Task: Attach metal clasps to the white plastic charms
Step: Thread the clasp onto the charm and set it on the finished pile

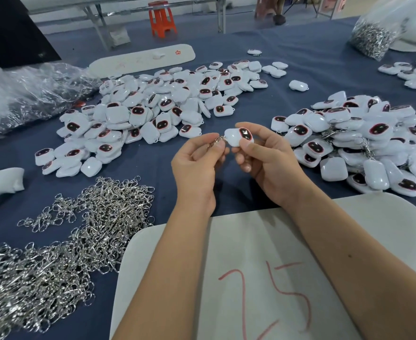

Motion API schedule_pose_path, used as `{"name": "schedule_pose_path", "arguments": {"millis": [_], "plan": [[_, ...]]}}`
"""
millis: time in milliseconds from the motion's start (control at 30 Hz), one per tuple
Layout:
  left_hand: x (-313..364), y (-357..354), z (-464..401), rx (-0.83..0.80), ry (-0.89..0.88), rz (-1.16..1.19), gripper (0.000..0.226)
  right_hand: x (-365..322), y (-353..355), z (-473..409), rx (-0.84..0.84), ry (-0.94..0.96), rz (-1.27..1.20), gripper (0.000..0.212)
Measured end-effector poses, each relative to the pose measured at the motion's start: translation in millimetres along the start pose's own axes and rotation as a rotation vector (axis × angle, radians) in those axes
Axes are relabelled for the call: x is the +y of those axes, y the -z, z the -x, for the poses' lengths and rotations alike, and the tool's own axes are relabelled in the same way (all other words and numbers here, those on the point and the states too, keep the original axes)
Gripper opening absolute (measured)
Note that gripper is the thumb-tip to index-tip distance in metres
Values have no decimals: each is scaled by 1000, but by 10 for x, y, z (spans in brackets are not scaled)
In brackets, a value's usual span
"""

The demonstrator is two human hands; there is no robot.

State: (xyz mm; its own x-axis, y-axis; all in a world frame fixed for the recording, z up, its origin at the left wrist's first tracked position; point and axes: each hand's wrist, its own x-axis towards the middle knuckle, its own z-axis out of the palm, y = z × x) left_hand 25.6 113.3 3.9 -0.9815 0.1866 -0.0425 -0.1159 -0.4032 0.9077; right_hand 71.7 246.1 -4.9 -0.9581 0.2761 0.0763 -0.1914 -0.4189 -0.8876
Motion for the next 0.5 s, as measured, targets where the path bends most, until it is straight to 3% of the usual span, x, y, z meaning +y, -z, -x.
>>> {"name": "schedule_pose_path", "arguments": {"millis": [133, 267, 433, 500], "plan": [[-23, 53, -33, 68, -317, -425, 19, 14, -4, -8, 31, -6, 44, 27], [-5, 110, -19, 3, -560, -820, 18, 31, -16, -1, 46, -8, 110, 23], [-7, 96, -59, -33, -661, -1121, 16, 49, -14, -6, 77, -1, 145, 23], [-11, 70, -25, -15, -639, -1110, 15, 47, -16, -8, 87, 6, 143, 24]]}}
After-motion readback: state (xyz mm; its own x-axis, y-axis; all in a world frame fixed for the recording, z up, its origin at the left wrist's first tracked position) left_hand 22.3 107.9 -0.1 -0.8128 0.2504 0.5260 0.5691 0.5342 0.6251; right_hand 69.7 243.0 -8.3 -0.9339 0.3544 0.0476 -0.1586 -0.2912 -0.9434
